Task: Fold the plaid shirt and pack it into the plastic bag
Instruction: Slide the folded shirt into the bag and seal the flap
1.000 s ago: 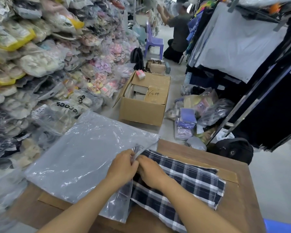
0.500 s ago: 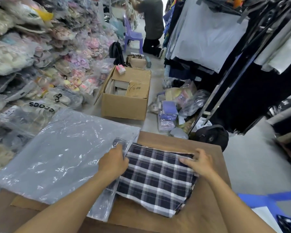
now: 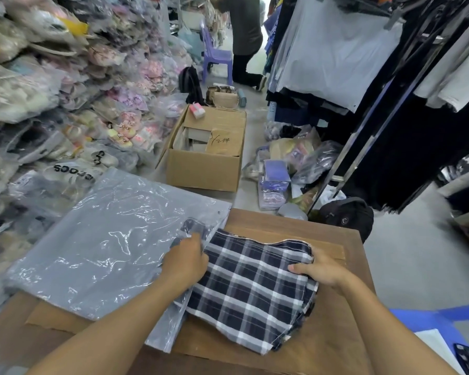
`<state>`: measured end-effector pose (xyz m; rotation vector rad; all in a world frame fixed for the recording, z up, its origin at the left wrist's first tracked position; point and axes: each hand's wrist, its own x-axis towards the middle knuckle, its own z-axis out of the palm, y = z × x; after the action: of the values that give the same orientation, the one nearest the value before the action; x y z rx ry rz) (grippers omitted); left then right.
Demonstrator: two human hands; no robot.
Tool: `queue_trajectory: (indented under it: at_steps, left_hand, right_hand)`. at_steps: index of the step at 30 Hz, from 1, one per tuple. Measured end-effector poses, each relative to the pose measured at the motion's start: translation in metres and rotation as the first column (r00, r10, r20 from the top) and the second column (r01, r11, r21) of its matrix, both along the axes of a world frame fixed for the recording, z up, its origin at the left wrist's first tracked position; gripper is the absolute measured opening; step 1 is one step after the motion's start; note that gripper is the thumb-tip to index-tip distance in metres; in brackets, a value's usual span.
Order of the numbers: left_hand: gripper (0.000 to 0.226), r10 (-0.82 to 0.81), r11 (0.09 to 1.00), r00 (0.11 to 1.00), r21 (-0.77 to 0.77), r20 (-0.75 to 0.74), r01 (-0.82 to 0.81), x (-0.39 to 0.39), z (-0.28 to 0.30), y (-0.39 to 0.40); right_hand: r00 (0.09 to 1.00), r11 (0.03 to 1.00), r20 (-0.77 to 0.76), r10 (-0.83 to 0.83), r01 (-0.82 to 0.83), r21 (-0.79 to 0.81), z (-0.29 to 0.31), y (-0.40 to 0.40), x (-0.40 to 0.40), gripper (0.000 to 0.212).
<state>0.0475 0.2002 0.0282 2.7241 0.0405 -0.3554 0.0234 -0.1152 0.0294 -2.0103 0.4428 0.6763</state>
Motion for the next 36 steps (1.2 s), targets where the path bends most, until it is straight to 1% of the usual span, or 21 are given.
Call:
queue_trajectory:
  at_steps: [6,8,10,11,12,15,17,19,22,25,28,31,34,36]
  left_hand:
    - [0.011,-0.013,0.998,1.0,-0.057,-0.01,0.013,-0.003,0.001,0.0]
    - [0.008,-0.023,0.996,1.0,-0.086,-0.008,0.022,-0.004,0.003,0.001]
    - [0.006,-0.036,0.992,0.999,-0.119,0.0,0.036,-0.005,0.005,0.001]
    - [0.005,-0.041,0.99,0.999,-0.132,0.005,0.041,-0.005,0.006,0.001]
    - [0.004,-0.044,0.989,0.999,-0.144,0.009,0.045,-0.005,0.007,0.001]
    - [0.006,-0.034,0.981,0.999,-0.189,0.014,0.036,-0.004,0.009,0.002]
    - [0.007,-0.033,0.976,0.999,-0.216,0.013,0.035,-0.002,0.01,0.004]
    - [0.007,-0.031,0.972,0.999,-0.231,0.015,0.033,0.002,0.013,0.007]
    - [0.011,-0.009,0.964,1.0,-0.264,0.004,0.01,0.008,0.016,0.011]
    - [0.011,-0.039,0.962,0.999,-0.272,-0.023,0.032,0.008,0.016,0.01]
    - [0.008,-0.073,0.957,0.997,-0.284,-0.028,0.062,0.007,0.016,0.008]
    - [0.01,-0.098,0.937,0.994,-0.34,-0.044,0.078,0.004,0.021,0.003]
    - [0.013,-0.151,0.915,0.987,-0.385,-0.047,0.122,-0.001,0.024,-0.001]
    - [0.007,-0.139,0.911,0.989,-0.398,-0.042,0.111,0.0,0.025,0.0]
  right_hand:
    - [0.995,0.977,0.014,-0.097,0.092,0.192,-0.008,0.035,0.004,0.041]
    - [0.995,0.971,0.005,-0.1,0.097,0.221,-0.008,0.058,0.01,0.051]
    - [0.993,0.963,0.0,-0.117,0.113,0.245,-0.016,0.08,0.02,0.071]
    - [0.992,0.955,0.001,-0.13,0.125,0.268,-0.019,0.092,0.026,0.073]
    - [0.988,0.946,0.001,-0.155,0.148,0.288,-0.021,0.105,0.031,0.067]
    - [0.975,0.926,0.02,-0.221,0.203,0.319,-0.021,0.145,0.041,0.037]
    - [0.965,0.908,0.024,-0.261,0.237,0.345,-0.022,0.167,0.045,0.031]
    - [0.965,0.899,-0.011,-0.261,0.247,0.361,-0.02,0.175,0.044,0.033]
    - [0.981,0.912,-0.084,-0.177,0.196,0.359,-0.017,0.162,0.039,0.041]
    - [0.976,0.894,-0.124,-0.181,0.216,0.392,-0.025,0.149,0.034,0.035]
    - [0.969,0.893,-0.083,-0.233,0.247,0.376,-0.032,0.158,0.037,0.032]
    - [0.976,0.896,0.003,-0.22,0.201,0.395,-0.034,0.178,0.046,0.019]
    - [0.977,0.87,0.029,-0.212,0.175,0.461,-0.028,0.195,0.051,0.036]
    - [0.973,0.848,0.017,-0.23,0.192,0.493,-0.028,0.194,0.053,0.032]
